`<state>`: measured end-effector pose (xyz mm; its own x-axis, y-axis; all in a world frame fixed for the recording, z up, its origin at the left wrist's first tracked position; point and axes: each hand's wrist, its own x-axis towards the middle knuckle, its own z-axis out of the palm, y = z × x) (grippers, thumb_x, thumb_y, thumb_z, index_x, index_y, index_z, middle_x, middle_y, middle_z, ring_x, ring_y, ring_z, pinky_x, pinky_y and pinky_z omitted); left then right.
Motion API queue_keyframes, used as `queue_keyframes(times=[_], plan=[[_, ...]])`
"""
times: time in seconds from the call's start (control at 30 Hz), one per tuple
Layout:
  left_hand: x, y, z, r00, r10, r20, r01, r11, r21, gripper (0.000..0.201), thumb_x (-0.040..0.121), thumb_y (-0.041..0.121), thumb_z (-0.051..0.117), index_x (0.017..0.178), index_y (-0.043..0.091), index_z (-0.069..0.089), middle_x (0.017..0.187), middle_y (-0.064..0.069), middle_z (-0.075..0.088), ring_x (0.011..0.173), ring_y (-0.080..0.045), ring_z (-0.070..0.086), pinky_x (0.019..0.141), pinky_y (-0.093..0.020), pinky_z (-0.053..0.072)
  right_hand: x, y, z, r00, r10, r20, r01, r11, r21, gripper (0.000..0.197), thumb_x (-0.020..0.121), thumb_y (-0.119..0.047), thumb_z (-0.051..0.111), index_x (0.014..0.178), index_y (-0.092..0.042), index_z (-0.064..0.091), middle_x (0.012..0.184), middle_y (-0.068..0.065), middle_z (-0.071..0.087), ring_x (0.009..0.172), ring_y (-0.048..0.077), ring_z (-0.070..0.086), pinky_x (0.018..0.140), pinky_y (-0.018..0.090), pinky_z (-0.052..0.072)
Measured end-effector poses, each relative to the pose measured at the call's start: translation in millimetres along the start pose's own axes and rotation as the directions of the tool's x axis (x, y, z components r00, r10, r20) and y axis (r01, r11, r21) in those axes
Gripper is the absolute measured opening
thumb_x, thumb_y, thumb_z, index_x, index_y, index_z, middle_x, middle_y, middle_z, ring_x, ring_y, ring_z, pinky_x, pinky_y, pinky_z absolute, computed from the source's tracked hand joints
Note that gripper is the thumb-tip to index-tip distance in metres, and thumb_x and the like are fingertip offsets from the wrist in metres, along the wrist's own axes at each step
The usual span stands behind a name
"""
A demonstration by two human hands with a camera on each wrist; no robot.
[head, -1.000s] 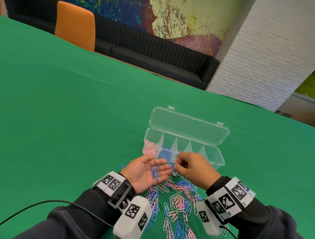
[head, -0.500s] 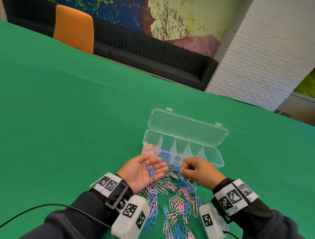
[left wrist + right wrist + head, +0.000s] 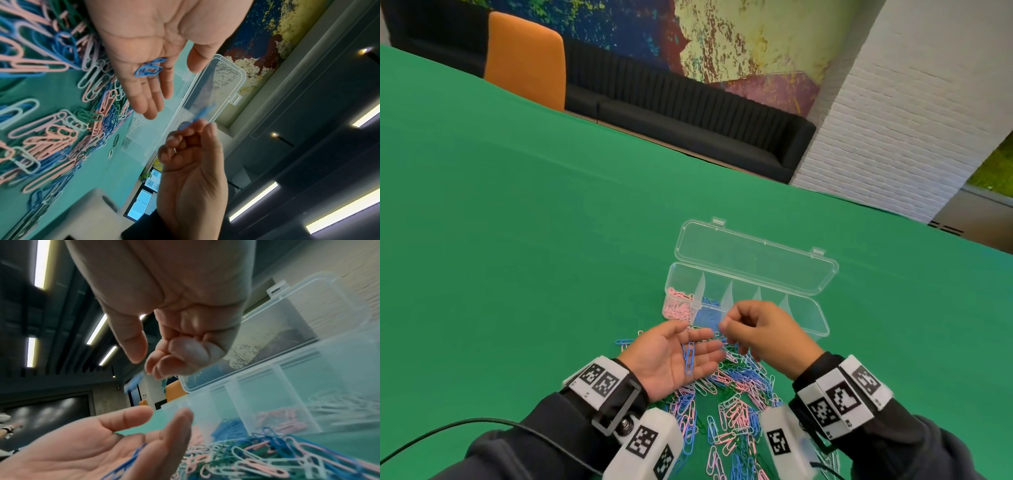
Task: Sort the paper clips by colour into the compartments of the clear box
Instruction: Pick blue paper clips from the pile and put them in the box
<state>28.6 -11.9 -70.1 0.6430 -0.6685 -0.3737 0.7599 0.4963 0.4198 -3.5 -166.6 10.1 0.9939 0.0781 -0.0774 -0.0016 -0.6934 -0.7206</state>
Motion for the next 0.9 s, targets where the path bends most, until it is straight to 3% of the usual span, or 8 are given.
queue_keyframes(times=[0.07, 0.13, 0.27, 0.4, 0.5, 0.7, 0.83, 0.9], plan=[[0, 0, 1, 1.0, -0.01, 0.007, 0.01, 1.0, -0.025, 0.042, 0.098, 0.025, 0.033, 0.099, -0.008, 0.06, 0.093, -0.027, 0.066, 0.075, -0.035, 0.069, 0.06, -0.04, 0.059, 4, -3, 1, 0.999, -0.018, -0.027, 0.018, 1.0, -0.013, 0.013, 0.089, -0.017, 0.059, 0.077, -0.012, 0.058, 0.067, 0.004, 0.057, 0.052, 0.011, 0.049, 0.044, 0.013, 0.037], [-2, 2, 2, 1.0, 0.001, 0.005, -0.001, 0.998, -0.059, 0.041, 0.098, 0.023, 0.033, 0.099, -0.009, 0.059, 0.086, -0.026, 0.066, 0.066, -0.033, 0.069, 0.055, -0.037, 0.058, 8, 0, -3, 1.0, -0.022, 0.013, 0.024, 0.977, -0.21, 0.009, 0.089, -0.018, 0.06, 0.082, -0.012, 0.061, 0.072, 0.0, 0.059, 0.06, 0.01, 0.05, 0.053, 0.017, 0.042], [-3, 6, 2, 0.998, 0.05, -0.022, -0.052, 0.995, -0.089, 0.035, 0.098, 0.017, 0.033, 0.096, -0.006, 0.059, 0.074, -0.021, 0.064, 0.055, -0.026, 0.066, 0.047, -0.03, 0.056, 4, 17, 0, 0.972, 0.109, 0.209, 0.041, 0.796, -0.604, 0.005, 0.085, -0.021, 0.063, 0.089, -0.021, 0.06, 0.071, -0.014, 0.049, 0.068, 0.004, 0.047, 0.057, 0.01, 0.035], [-2, 4, 2, 0.998, 0.052, -0.019, -0.053, 0.997, -0.059, 0.037, 0.098, 0.02, 0.033, 0.098, -0.006, 0.059, 0.08, -0.023, 0.065, 0.061, -0.029, 0.068, 0.052, -0.033, 0.057, 4, 28, 12, 0.956, 0.174, 0.235, 0.039, 0.722, -0.691, 0.011, 0.085, -0.021, 0.061, 0.081, -0.023, 0.051, 0.083, -0.006, 0.054, 0.079, 0.013, 0.048, 0.067, 0.021, 0.038], [-2, 4, 1, 0.999, 0.046, -0.012, -0.047, 0.998, -0.042, 0.038, 0.098, 0.022, 0.033, 0.102, -0.006, 0.059, 0.084, -0.023, 0.066, 0.065, -0.03, 0.069, 0.054, -0.034, 0.057, 9, 30, 9, 0.957, 0.175, 0.232, 0.047, 0.693, -0.719, 0.022, 0.086, -0.016, 0.058, 0.07, -0.024, 0.045, 0.085, -0.003, 0.053, 0.08, 0.015, 0.047, 0.071, 0.022, 0.036], [-2, 3, 0, 0.999, 0.045, -0.028, -0.045, 0.999, -0.002, 0.039, 0.098, 0.023, 0.034, 0.102, -0.006, 0.059, 0.089, -0.025, 0.066, 0.068, -0.031, 0.069, 0.056, -0.035, 0.057, 9, 31, -2, 0.967, 0.147, 0.209, 0.01, 0.794, -0.607, 0.012, 0.087, -0.015, 0.057, 0.076, -0.018, 0.053, 0.077, -0.003, 0.055, 0.074, 0.013, 0.051, 0.067, 0.022, 0.041], [-1, 0, 1, 0.998, 0.041, -0.047, -0.04, 0.999, 0.031, 0.041, 0.098, 0.024, 0.034, 0.108, -0.007, 0.058, 0.1, -0.028, 0.066, 0.079, -0.034, 0.069, 0.064, -0.038, 0.058, 7, 18, -11, 0.981, 0.083, 0.174, -0.044, 0.975, -0.22, 0.019, 0.088, -0.014, 0.061, 0.072, -0.02, 0.054, 0.064, -0.008, 0.055, 0.049, 0.0, 0.05, 0.048, 0.012, 0.041], [-1, 0, 2, 0.999, 0.028, -0.039, -0.027, 1.0, 0.016, 0.042, 0.098, 0.026, 0.034, 0.11, -0.008, 0.056, 0.105, -0.03, 0.064, 0.083, -0.036, 0.068, 0.066, -0.039, 0.057, 6, 11, -14, 0.989, 0.046, 0.143, -0.04, 0.998, -0.043, 0.01, 0.088, -0.014, 0.062, 0.081, -0.019, 0.058, 0.066, -0.006, 0.06, 0.05, 0.002, 0.053, 0.045, 0.014, 0.04]])
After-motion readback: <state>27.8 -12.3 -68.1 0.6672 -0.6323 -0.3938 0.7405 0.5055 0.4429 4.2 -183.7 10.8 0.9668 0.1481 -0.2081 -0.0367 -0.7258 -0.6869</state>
